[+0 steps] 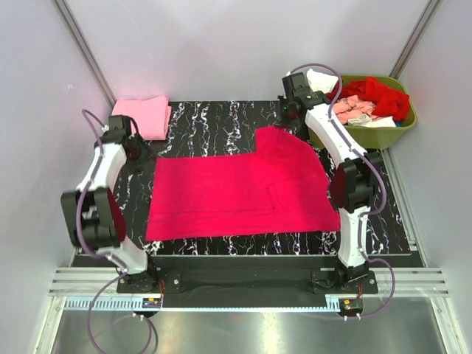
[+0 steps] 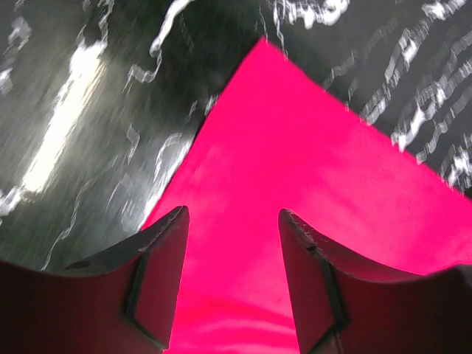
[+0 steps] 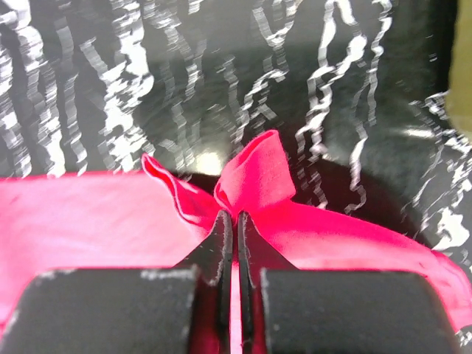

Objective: Fold and stack the t-shirts
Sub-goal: Fold the tshirt

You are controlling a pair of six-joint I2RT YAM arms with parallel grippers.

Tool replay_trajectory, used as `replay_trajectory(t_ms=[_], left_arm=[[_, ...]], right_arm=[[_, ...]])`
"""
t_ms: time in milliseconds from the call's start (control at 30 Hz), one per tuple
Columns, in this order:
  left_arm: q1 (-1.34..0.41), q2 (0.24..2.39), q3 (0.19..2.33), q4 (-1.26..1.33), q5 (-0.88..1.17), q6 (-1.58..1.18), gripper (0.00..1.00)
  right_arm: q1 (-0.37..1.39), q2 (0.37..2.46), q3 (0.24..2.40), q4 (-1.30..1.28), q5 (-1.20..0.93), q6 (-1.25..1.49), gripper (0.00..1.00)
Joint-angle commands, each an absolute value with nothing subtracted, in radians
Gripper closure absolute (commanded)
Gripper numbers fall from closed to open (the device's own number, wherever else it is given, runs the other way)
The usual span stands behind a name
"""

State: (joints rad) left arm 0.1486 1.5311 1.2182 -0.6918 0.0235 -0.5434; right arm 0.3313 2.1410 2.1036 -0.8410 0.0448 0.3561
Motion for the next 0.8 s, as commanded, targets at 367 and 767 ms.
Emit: replay_trajectory(t_ms=[367,767], left_arm=[[0.097,2.002,1.586,-0.646,-0.069,-0.56,0.47],[0.055,2.147,1.686,-0.667,-0.14,-0.597,0.47]], right_arm=[[0.397,1.944,1.832,-0.779,0.006,0.37,1.0],[0.399,1.893,1.741,-0.746,0.005,0.367,1.0]])
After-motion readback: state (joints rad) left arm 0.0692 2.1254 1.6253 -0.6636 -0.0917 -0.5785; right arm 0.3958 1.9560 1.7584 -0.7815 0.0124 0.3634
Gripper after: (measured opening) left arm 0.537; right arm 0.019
